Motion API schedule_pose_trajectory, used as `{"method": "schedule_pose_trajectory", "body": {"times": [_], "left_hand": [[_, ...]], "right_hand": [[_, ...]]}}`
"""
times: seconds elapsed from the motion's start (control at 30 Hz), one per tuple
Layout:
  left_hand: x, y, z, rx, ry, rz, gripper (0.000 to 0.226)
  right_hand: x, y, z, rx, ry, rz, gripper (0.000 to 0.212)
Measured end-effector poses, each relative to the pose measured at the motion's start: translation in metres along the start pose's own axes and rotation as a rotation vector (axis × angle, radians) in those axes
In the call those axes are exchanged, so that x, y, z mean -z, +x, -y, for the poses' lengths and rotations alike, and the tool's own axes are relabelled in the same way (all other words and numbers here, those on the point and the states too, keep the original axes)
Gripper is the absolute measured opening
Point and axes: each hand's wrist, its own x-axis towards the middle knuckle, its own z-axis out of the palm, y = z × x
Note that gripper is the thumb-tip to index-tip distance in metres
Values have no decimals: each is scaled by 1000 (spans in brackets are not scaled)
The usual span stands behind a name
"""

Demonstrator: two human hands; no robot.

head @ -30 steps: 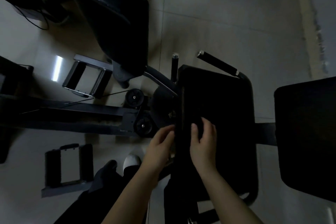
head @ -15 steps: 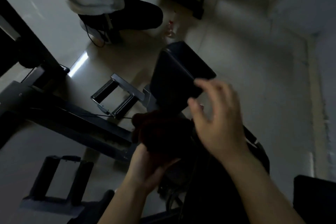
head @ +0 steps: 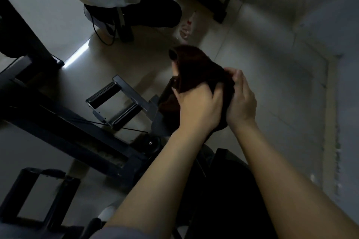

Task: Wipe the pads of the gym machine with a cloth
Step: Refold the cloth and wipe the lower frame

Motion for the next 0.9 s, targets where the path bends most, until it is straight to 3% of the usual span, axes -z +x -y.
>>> {"method": "schedule_pose_trajectory", "body": {"times": [0.1, 0.2, 0.33, 0.43, 0.47, 0.53, 0.63, 0.73, 0.8, 0.9], "left_hand": [[0, 33, -11, 146, -53, -159, 20], [5, 63, 13, 215, -342, -166, 13], [-21, 66, 62, 624, -676, -134, 45], [-44, 46, 84, 726, -923, -161, 61], [-46, 43, 86, 694, -966, -181, 66], [-45, 30, 70, 562, -968, -220, 47], [-30, 15, 15, 198, -542, -252, 14], [-19, 25, 3, -127, -23, -327, 38], [-13, 43, 3, -167, 47, -320, 41], [-4, 59, 2, -5, -198, -90, 34]], "right_hand": [[0, 1, 1, -20, 14, -67, 59], [-1, 5, -2, -33, 24, -88, 60], [-2, 17, -9, 14, 22, -90, 60], [-3, 20, -11, 56, 20, -120, 69], [-3, 20, -12, 70, 30, -128, 70], [-5, 19, -12, 74, 64, -124, 70], [-5, 20, -12, 64, 99, -140, 69], [-7, 15, -10, -1, 174, -178, 67], [-7, 9, -10, -77, 190, -230, 71], [-8, -10, -12, -117, 179, -327, 67]]}}
